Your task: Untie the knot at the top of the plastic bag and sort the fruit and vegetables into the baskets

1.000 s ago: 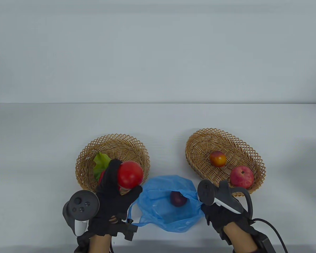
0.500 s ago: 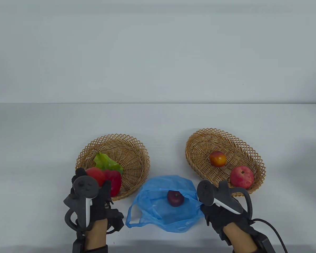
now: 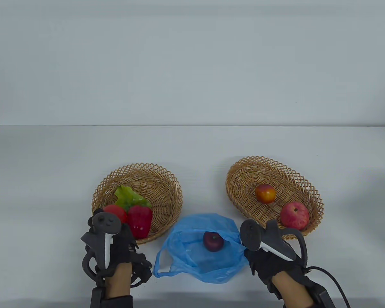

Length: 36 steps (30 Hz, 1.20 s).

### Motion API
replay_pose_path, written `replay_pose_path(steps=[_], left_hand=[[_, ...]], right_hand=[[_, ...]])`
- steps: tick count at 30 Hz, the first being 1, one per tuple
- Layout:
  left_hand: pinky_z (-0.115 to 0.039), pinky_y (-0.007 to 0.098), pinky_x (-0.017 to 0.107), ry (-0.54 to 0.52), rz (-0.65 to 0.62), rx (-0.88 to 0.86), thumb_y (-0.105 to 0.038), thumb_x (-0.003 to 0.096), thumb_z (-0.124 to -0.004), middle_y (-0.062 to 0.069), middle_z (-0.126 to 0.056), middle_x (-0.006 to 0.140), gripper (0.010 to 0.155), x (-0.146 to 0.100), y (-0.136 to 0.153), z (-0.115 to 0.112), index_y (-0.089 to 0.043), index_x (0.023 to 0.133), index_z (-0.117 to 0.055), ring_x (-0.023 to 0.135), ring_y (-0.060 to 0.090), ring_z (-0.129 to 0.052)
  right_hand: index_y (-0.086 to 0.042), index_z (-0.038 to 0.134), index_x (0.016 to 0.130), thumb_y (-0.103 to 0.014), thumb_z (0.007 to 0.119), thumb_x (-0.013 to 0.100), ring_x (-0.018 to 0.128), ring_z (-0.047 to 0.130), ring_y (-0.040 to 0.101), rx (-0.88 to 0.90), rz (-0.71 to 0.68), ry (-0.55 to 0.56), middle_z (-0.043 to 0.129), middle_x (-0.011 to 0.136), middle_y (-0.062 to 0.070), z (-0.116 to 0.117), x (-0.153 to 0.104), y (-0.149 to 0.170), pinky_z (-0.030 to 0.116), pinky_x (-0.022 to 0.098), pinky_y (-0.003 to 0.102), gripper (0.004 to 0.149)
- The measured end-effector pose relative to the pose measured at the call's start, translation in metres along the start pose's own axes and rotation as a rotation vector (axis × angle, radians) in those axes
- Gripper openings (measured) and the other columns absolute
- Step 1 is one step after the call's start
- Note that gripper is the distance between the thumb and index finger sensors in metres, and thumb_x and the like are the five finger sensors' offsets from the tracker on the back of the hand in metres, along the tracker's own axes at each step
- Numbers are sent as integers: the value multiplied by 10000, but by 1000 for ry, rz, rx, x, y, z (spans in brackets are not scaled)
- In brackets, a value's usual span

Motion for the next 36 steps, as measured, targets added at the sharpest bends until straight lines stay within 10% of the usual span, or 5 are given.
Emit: replay_pose_path(steps=[8,18,26,32,36], left_hand=[[-297,575,869,-31,-83,-47,-474,514,-677,44,-153,1214,826,-9,-8,8,-323,1108,-123,1182,324,-344],[-653,550,714,-91,-721,6,-623,409,-774,75,-804,1014,801,-97,-85,7,-238,1076,-555,853,326,-917],[-653,576,675,-174,-660,545,-602,380,-834,100,-881,919,856,-110,-113,-49,-160,1068,-580,743,349,-956],[-722,504,659,-203,-606,538,-508,421,-858,-62,-1002,560,467,-103,-112,-48,-311,844,-871,444,198,-1009],[-728,490,673,-174,-631,488,-483,445,-831,-85,-1005,634,410,-104,-111,-47,-346,830,-872,530,198,-1030]], right_hand=[[-186,883,810,-329,911,426,346,1061,182,1,0,5,1094,563,32,0,0,0,878,364,432,411],[-186,883,809,-331,911,425,343,1061,182,-1,11,16,1095,562,30,-1,0,2,878,363,432,412],[-186,884,809,-334,910,426,341,1061,181,13,18,41,1096,561,30,-7,-3,4,879,361,430,412],[-185,884,809,-334,910,425,341,1061,181,12,23,35,1097,558,29,-7,-2,4,879,361,431,412],[-189,860,837,-368,892,432,389,1058,191,12,32,28,1082,605,32,-7,-3,5,871,391,437,444]])
Point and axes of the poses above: the tracker on the back of each hand, its own y axis roughly to the little-finger side, its own x axis roughly from the wrist to the fingertips, z = x × y, the point moved 5 cm from there along x, roughly from the wrist to the fingertips
